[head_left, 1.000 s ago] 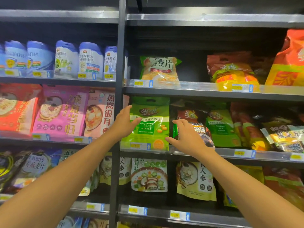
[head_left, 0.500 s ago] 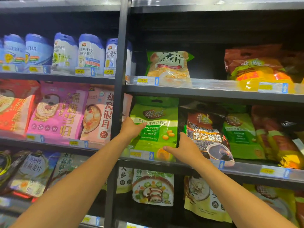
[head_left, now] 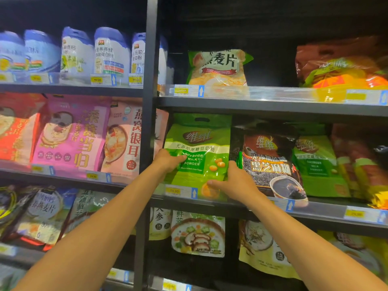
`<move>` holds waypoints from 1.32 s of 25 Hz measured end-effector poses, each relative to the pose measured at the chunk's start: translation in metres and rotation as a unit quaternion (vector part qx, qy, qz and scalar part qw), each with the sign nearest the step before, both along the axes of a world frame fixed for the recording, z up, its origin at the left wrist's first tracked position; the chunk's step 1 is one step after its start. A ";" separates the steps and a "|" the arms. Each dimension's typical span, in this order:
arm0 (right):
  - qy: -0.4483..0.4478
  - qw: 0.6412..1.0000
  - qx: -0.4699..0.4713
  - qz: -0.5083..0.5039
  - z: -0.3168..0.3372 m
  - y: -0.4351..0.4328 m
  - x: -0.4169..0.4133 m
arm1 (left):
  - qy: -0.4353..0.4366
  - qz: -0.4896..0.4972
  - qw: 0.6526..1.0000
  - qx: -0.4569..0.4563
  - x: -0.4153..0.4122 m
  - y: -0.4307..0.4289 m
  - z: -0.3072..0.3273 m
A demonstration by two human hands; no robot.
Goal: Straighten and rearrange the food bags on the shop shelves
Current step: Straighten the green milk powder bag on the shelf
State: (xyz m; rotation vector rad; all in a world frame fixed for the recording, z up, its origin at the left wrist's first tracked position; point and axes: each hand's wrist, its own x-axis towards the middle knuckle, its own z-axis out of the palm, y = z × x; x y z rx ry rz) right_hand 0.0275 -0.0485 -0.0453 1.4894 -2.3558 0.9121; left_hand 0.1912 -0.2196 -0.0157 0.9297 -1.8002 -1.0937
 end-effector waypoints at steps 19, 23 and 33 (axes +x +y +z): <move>-0.033 0.995 -0.074 0.053 0.055 0.026 -0.015 | 0.067 -0.009 0.998 -0.011 0.014 0.019 0.038; -0.033 0.996 -0.070 0.050 0.058 0.041 -0.015 | 0.130 -0.040 0.989 0.056 0.024 0.020 0.044; -0.060 0.994 -0.086 0.040 0.042 0.091 0.005 | 0.155 -0.177 0.955 0.180 0.050 0.053 0.044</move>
